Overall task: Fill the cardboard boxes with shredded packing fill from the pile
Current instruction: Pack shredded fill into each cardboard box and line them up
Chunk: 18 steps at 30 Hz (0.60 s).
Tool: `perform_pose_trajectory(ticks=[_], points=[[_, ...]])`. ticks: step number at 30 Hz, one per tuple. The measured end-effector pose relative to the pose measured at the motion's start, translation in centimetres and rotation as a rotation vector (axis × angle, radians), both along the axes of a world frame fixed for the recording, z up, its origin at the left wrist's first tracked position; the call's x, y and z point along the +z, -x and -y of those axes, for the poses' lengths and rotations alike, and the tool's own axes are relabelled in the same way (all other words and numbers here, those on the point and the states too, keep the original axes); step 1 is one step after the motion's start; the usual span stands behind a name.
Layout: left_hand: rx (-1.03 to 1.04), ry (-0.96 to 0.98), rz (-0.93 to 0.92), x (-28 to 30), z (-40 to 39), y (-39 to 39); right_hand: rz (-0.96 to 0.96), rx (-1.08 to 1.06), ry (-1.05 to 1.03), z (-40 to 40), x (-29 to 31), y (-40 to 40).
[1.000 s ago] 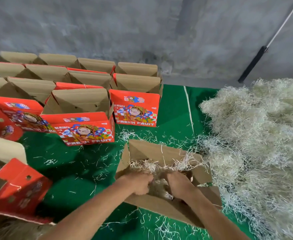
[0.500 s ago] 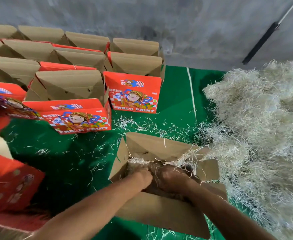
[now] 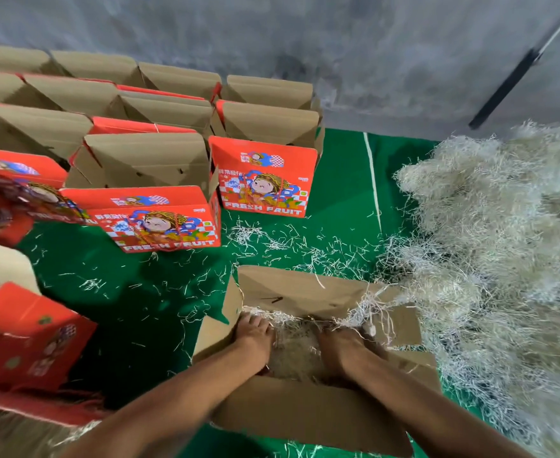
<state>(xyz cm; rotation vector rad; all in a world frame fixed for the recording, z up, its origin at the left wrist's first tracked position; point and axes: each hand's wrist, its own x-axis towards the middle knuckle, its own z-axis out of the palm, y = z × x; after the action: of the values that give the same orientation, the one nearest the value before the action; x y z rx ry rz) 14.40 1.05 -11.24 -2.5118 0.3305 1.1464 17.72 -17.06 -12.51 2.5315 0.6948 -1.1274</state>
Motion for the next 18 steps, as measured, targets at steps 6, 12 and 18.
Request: perform_pose_trajectory(ticks=[6, 12, 18], points=[[0.124, 0.203, 0.061, 1.5, 1.4, 0.0, 0.154, 0.054, -0.353, -2.2, 0.3, 0.2], [0.09, 0.045, -0.062, -1.0, 0.5, 1.1, 0.016, 0.259, -0.109, -3.8, -0.7, 1.2], [0.167, 0.019, -0.078, -0.3, 0.0, 1.4, 0.134, 0.133, 0.23, 0.4, 0.4, 1.0]])
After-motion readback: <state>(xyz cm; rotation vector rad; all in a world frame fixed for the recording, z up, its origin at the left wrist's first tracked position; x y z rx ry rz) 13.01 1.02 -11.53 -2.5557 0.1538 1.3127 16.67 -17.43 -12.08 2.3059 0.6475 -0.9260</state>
